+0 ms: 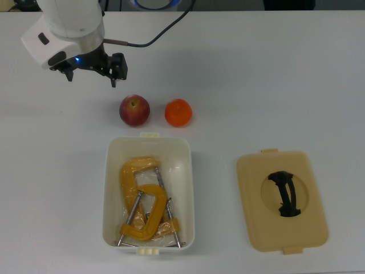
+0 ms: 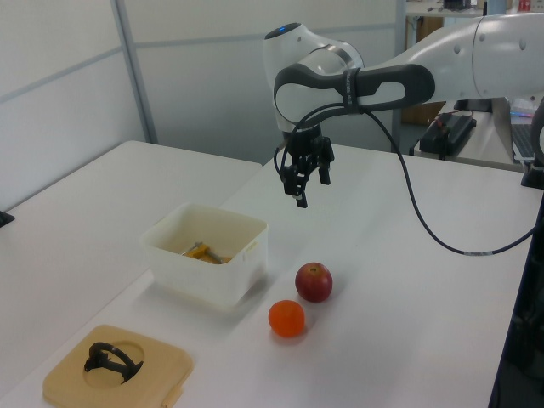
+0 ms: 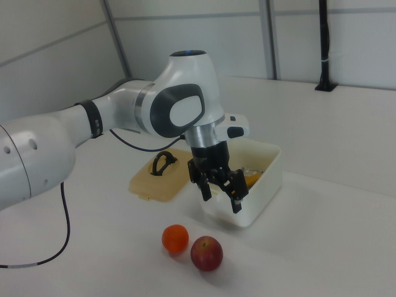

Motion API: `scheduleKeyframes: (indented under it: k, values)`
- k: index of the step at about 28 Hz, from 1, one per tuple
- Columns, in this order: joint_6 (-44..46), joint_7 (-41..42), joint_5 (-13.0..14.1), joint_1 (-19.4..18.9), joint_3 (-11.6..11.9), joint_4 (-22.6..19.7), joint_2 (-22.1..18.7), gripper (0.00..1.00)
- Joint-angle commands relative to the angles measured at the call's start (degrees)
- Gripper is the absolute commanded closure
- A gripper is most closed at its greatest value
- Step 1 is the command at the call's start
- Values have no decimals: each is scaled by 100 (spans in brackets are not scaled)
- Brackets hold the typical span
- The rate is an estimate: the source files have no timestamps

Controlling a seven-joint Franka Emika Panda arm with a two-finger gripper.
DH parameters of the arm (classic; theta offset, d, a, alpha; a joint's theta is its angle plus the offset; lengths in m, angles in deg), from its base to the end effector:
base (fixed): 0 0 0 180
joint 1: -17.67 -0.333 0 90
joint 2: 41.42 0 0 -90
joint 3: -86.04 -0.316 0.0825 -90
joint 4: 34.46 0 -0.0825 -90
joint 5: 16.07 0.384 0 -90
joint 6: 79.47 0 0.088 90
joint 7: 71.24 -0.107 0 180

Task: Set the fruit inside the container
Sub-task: 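Lower the open gripper onto the red apple, then close the gripper around the red apple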

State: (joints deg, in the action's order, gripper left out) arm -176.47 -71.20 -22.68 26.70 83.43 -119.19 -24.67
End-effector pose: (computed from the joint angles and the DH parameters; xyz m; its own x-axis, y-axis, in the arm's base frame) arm 0.6366 -0.0862 0.5033 0.9921 -0.0977 -0.0785 -0.0897 -0.9910 0.0997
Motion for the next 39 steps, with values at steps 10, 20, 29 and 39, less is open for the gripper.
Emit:
scheduleKeyframes:
  k: [10, 20, 29, 39]
  values:
    - [226, 216, 72, -42, -38, -1220, -1174, 0]
    - [-1206, 401, 90, -358, -56, -2573, -1429, 0]
    - [-1892, 427, 72, -508, -56, -2847, -1140, 0]
    - [-2489, 401, -182, -543, -64, -2776, -428, 0]
